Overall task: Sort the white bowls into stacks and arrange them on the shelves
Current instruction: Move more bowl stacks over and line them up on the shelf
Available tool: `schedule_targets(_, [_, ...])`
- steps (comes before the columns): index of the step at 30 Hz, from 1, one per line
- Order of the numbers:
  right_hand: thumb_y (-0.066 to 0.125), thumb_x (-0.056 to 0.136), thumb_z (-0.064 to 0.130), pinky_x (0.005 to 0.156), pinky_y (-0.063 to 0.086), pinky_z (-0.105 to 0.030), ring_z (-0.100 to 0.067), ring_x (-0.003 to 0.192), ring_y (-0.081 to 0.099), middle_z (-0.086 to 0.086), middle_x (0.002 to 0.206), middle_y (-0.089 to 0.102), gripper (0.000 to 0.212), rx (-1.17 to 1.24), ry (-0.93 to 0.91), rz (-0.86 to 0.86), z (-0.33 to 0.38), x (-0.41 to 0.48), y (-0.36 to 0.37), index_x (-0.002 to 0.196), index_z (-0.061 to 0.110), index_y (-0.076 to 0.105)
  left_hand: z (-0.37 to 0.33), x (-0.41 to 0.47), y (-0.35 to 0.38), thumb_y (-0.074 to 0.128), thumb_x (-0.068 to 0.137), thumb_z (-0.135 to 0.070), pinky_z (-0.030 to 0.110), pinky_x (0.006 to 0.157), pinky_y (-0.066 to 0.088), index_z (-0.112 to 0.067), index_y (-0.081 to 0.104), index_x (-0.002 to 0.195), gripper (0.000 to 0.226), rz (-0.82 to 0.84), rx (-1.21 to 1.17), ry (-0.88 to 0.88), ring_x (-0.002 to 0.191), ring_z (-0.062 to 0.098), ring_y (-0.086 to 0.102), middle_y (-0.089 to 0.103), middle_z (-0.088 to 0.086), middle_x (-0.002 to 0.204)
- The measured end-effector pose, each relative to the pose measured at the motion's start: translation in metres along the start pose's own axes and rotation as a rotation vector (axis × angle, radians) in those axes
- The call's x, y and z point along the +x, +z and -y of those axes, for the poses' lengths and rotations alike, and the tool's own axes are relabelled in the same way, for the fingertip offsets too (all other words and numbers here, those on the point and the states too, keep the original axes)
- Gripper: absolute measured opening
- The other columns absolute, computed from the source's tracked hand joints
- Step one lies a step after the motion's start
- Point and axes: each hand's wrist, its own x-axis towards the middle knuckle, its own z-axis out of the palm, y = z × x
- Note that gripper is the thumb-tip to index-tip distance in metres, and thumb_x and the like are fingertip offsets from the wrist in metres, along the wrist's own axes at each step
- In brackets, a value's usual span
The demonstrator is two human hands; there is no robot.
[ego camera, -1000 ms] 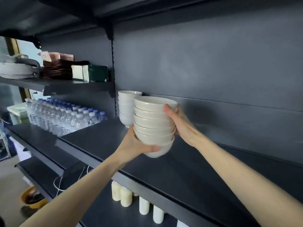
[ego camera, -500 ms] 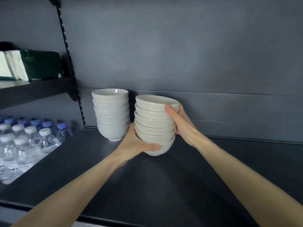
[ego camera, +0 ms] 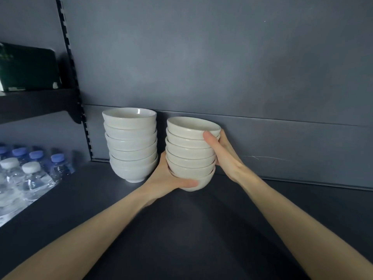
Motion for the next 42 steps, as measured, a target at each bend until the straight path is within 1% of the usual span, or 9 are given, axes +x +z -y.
schedule_targets(4, [0.057, 0.073, 0.057, 0.098, 0.047, -0.035, -0.001, 0.11, 0.057, 0.013, 0.123, 0.058, 0.07, 0.003, 0.006, 0.001, -0.002, 0.005, 0.002, 0.133, 0.027, 0.038, 0.012, 0.004, -0.006, 0.084, 0.064, 0.007, 0.005, 0.081, 0.046, -0.033, 0.043, 0.126, 0.085, -0.016, 0.012, -0.012, 0.108, -0.012, 0.057, 0.064, -0.024, 0.115])
schedule_targets(9, [0.055, 0.073, 0.057, 0.086, 0.049, -0.025, 0.005, 0.104, 0.056, 0.017, 0.12, 0.057, 0.065, -0.015, -0.004, -0.015, -0.002, 0.004, 0.008, 0.129, 0.032, 0.037, 0.034, 0.0, -0.01, 0.091, 0.059, -0.033, 0.015, 0.094, 0.046, -0.026, 0.04, 0.139, 0.095, -0.102, 0.071, -0.114, 0.115, -0.006, 0.054, 0.056, -0.02, 0.129])
schedule_targets(15, [0.058, 0.074, 0.058, 0.092, 0.049, -0.028, 0.002, 0.109, 0.057, 0.014, 0.124, 0.057, 0.069, -0.036, -0.009, -0.062, -0.002, 0.003, 0.014, 0.134, 0.032, 0.037, 0.043, -0.001, -0.013, 0.089, 0.058, -0.037, 0.022, 0.095, 0.046, -0.023, 0.044, 0.137, 0.093, -0.118, 0.028, -0.12, 0.116, 0.002, 0.055, 0.057, -0.015, 0.129])
schedule_targets(18, [0.064, 0.081, 0.052, 0.08, 0.048, -0.012, 0.008, 0.102, 0.056, 0.014, 0.12, 0.058, 0.067, -0.046, -0.032, -0.117, 0.001, 0.0, 0.018, 0.137, 0.026, 0.04, 0.043, -0.002, -0.015, 0.087, 0.049, -0.049, 0.027, 0.099, 0.047, -0.025, 0.045, 0.137, 0.1, -0.119, 0.007, -0.111, 0.116, 0.001, 0.055, 0.058, -0.017, 0.128])
schedule_targets(20, [0.06, 0.087, 0.041, 0.071, 0.047, -0.003, 0.01, 0.098, 0.056, 0.016, 0.116, 0.058, 0.056, -0.043, -0.049, -0.154, 0.003, 0.0, 0.02, 0.136, 0.022, 0.042, 0.043, -0.002, -0.016, 0.087, 0.049, -0.047, 0.03, 0.1, 0.048, -0.025, 0.047, 0.135, 0.098, -0.122, -0.028, -0.116, 0.115, 0.001, 0.056, 0.059, -0.017, 0.127])
schedule_targets(25, [0.063, 0.087, 0.03, 0.068, 0.047, -0.004, 0.011, 0.091, 0.059, 0.017, 0.111, 0.059, 0.046, -0.046, -0.082, -0.211, 0.007, 0.0, 0.024, 0.129, 0.025, 0.045, 0.043, -0.002, -0.018, 0.088, 0.05, -0.042, 0.033, 0.099, 0.05, -0.027, 0.052, 0.13, 0.089, -0.113, -0.083, -0.117, 0.111, 0.0, 0.059, 0.064, -0.017, 0.122])
schedule_targets(32, [0.065, 0.065, 0.049, 0.078, 0.051, -0.011, 0.013, 0.093, 0.061, 0.019, 0.114, 0.061, 0.068, -0.048, -0.102, -0.185, 0.008, -0.001, 0.024, 0.128, 0.033, 0.045, 0.043, -0.002, -0.017, 0.087, 0.046, -0.046, 0.037, 0.102, 0.049, -0.03, 0.049, 0.133, 0.096, -0.131, -0.088, -0.112, 0.117, 0.005, 0.057, 0.061, -0.016, 0.126])
schedule_targets(37, [0.065, 0.066, 0.05, 0.091, 0.049, -0.022, 0.001, 0.108, 0.057, 0.013, 0.122, 0.059, 0.078, -0.031, -0.094, -0.183, 0.007, -0.002, 0.024, 0.136, 0.025, 0.042, 0.042, -0.002, -0.018, 0.09, 0.05, -0.036, 0.033, 0.1, 0.049, -0.03, 0.05, 0.129, 0.088, -0.14, -0.096, -0.123, 0.113, 0.002, 0.058, 0.062, -0.018, 0.121])
schedule_targets(42, [0.064, 0.069, 0.048, 0.093, 0.049, -0.026, 0.002, 0.107, 0.057, 0.015, 0.119, 0.059, 0.072, -0.033, -0.072, -0.173, 0.009, -0.003, 0.025, 0.133, 0.027, 0.042, 0.04, -0.002, -0.019, 0.091, 0.058, -0.026, 0.033, 0.101, 0.048, -0.029, 0.048, 0.131, 0.085, -0.13, -0.101, -0.125, 0.114, 0.003, 0.057, 0.06, -0.017, 0.123])
